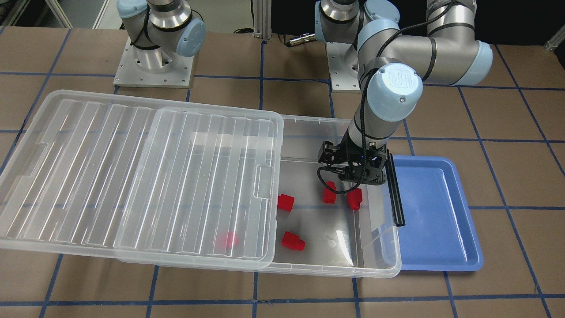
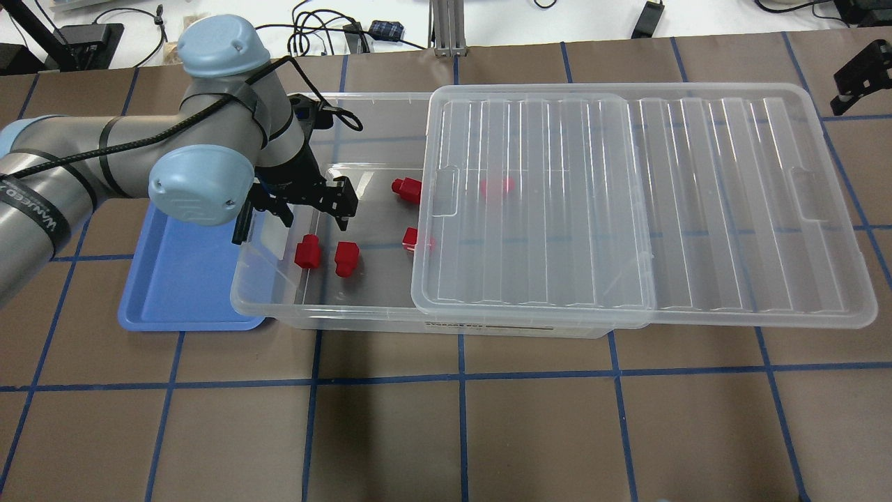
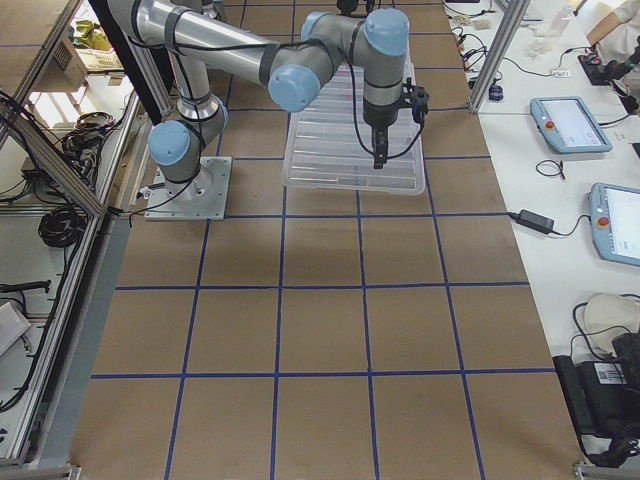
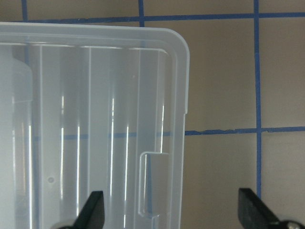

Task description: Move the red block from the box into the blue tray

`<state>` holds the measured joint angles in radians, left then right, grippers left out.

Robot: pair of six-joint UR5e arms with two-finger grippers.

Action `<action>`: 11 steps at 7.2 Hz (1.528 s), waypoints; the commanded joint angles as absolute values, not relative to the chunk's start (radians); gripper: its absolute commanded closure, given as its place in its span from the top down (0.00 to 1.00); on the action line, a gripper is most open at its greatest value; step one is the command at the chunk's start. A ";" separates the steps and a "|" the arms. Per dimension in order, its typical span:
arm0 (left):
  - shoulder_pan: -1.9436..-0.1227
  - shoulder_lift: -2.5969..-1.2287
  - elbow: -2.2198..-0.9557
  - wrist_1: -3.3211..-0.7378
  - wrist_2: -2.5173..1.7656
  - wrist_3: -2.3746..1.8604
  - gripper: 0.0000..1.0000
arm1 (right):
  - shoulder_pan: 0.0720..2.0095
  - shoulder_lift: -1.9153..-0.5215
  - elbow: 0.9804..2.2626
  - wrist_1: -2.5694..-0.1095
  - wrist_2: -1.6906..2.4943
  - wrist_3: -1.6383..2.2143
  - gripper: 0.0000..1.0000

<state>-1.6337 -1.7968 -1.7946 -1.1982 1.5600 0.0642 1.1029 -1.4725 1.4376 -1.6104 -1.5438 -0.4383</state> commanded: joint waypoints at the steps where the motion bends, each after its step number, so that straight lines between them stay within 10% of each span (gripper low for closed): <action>1: -1.634 -1.830 -1.914 -1.000 1.560 0.063 0.89 | 1.144 -1.508 1.388 -1.490 -1.539 -0.376 1.00; 11: -1.634 -1.928 -1.933 -0.911 1.557 0.064 0.89 | 1.586 -1.516 1.416 -1.532 -1.552 0.206 1.00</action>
<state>-1.6337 -1.9237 -1.9333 -0.9139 1.5571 0.0632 1.5854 -1.5110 1.4158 -1.5347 -1.5498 0.2044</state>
